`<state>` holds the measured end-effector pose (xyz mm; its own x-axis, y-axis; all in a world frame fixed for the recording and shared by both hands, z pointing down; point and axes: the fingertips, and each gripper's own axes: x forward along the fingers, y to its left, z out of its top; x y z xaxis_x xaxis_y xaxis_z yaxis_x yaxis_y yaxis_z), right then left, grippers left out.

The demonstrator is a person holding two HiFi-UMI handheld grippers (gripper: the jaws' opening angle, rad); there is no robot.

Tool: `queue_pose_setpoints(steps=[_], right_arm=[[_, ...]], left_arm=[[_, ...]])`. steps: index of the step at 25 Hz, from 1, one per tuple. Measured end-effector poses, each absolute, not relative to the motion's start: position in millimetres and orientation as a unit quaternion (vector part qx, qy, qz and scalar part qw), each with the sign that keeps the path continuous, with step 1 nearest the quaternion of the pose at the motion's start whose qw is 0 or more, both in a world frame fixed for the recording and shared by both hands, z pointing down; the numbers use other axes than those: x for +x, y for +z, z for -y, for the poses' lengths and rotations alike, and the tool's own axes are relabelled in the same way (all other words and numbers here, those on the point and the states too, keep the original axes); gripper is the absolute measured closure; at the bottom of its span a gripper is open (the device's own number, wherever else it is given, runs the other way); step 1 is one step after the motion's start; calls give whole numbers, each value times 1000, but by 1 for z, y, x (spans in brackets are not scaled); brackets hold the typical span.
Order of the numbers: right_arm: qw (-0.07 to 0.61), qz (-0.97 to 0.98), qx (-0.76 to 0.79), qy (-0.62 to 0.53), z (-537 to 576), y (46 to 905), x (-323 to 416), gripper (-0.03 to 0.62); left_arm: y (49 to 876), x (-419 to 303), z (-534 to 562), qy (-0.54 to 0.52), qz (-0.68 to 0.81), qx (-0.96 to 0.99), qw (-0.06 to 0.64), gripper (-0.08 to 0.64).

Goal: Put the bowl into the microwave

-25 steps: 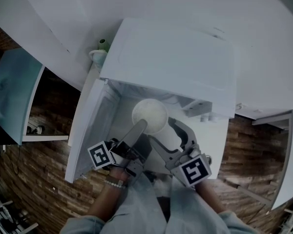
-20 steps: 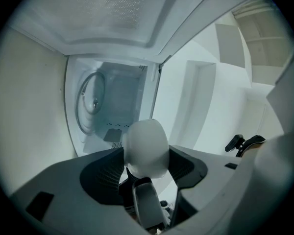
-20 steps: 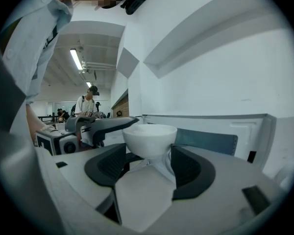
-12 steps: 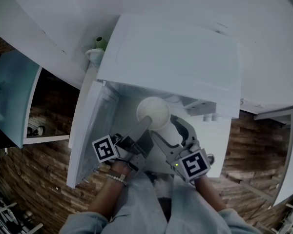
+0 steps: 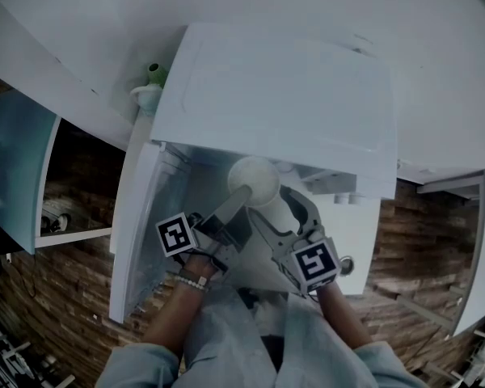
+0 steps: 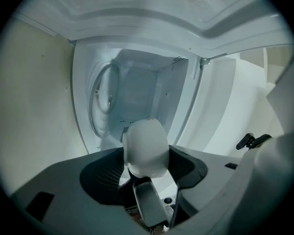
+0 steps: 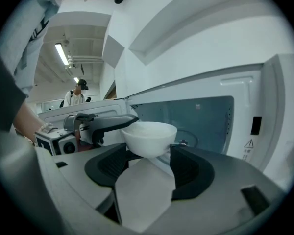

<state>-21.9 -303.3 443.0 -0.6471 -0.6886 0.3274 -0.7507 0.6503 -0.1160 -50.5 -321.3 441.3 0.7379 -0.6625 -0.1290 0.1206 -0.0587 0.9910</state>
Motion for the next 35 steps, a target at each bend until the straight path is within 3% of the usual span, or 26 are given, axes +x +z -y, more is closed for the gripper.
queue_pose_setpoints(steps=[35], right_arm=[[205, 859, 434, 176, 355, 511, -23, 314]], left_arm=[[510, -52, 376, -274, 261, 635, 673, 302]])
